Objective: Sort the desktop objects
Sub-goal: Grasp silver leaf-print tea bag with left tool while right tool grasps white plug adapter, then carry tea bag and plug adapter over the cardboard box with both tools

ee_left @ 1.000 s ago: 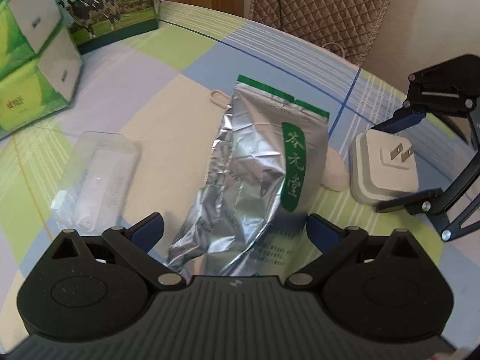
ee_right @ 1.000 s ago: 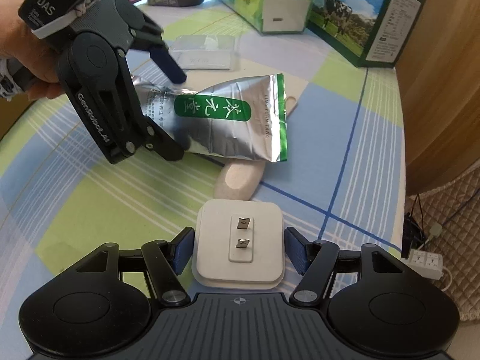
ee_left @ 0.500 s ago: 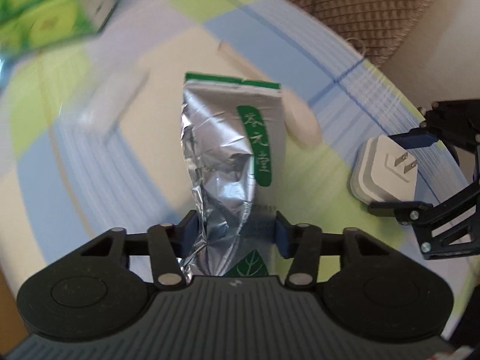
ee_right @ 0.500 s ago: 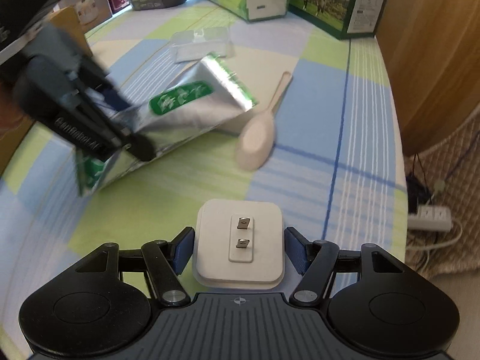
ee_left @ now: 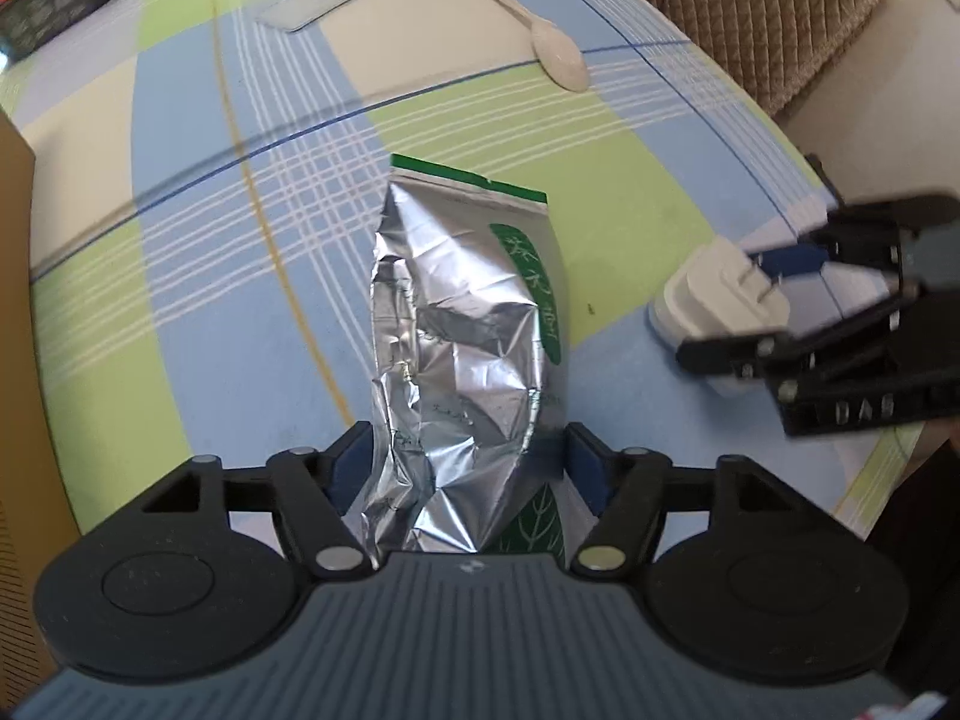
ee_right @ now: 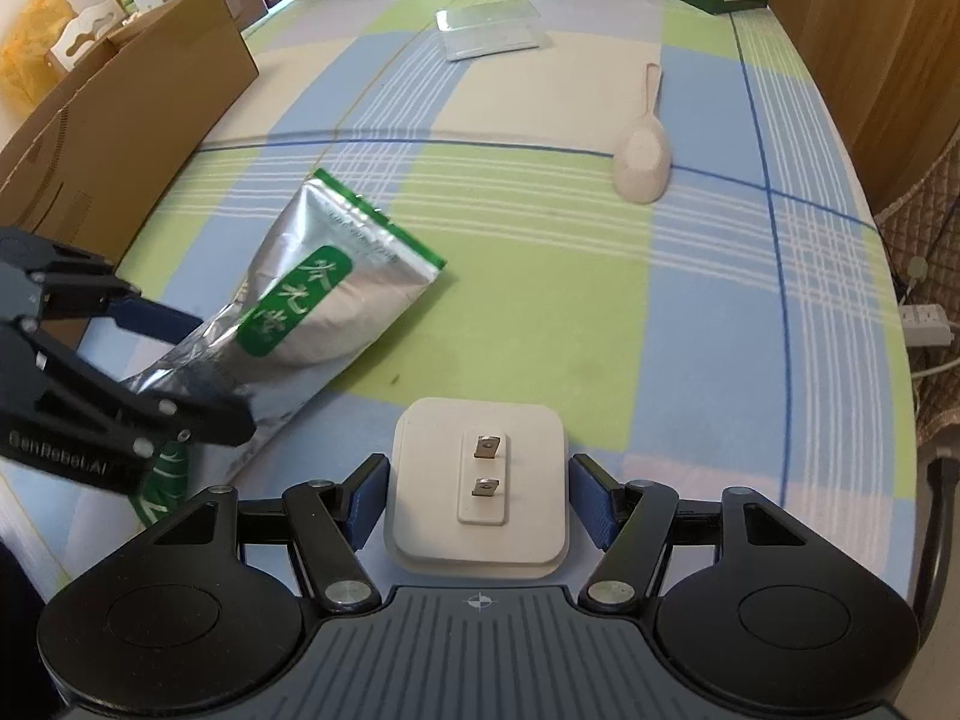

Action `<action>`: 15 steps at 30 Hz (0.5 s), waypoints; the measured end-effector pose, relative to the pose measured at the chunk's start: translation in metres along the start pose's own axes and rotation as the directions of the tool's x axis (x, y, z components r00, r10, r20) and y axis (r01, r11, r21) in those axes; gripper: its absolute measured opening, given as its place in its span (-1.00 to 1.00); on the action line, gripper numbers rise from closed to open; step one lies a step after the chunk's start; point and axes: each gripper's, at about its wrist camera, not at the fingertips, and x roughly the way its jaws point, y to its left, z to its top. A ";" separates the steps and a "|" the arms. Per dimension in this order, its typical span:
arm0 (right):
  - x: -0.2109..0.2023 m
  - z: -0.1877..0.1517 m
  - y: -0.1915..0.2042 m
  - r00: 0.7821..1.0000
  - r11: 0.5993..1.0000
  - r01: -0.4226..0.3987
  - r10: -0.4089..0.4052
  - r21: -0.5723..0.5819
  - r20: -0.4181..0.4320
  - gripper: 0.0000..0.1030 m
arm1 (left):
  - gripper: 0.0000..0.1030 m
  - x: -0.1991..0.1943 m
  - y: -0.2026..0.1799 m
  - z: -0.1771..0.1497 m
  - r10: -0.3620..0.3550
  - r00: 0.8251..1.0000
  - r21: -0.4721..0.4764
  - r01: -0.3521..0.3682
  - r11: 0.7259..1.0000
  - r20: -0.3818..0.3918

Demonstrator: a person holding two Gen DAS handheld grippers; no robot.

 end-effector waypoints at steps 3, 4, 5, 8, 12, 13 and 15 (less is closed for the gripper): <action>0.001 -0.001 0.000 1.000 1.000 0.021 -0.021 0.001 0.010 0.20 | 0.31 0.002 0.001 0.007 -0.015 1.000 -0.005 0.015 1.000 0.016; 0.002 -0.002 0.000 1.000 1.000 0.027 -0.027 0.004 0.013 0.20 | 0.32 0.003 0.002 0.010 -0.018 1.000 -0.005 0.018 1.000 0.017; 0.002 -0.002 -0.001 0.999 0.999 0.032 -0.032 0.010 0.016 0.20 | 0.33 0.005 0.002 0.011 -0.021 1.000 -0.005 0.021 1.000 0.016; 0.002 -0.001 -0.004 0.999 0.999 0.042 -0.043 0.024 0.028 0.20 | 0.33 0.014 0.001 0.012 -0.021 1.000 0.002 0.021 1.000 0.000; 0.004 -0.001 -0.003 0.997 0.998 0.063 -0.063 0.013 0.041 0.20 | 0.37 0.018 -0.009 0.010 0.014 1.000 0.060 -0.014 0.998 0.000; 0.005 0.000 -0.002 0.997 0.998 0.066 -0.066 0.011 0.043 0.20 | 0.35 0.018 -0.011 0.010 0.028 1.000 0.074 -0.027 0.997 -0.002; 0.005 0.000 -0.001 0.996 0.997 0.070 -0.071 0.016 0.046 0.20 | 0.08 0.018 -0.015 0.011 0.027 1.000 0.090 -0.026 0.996 -0.010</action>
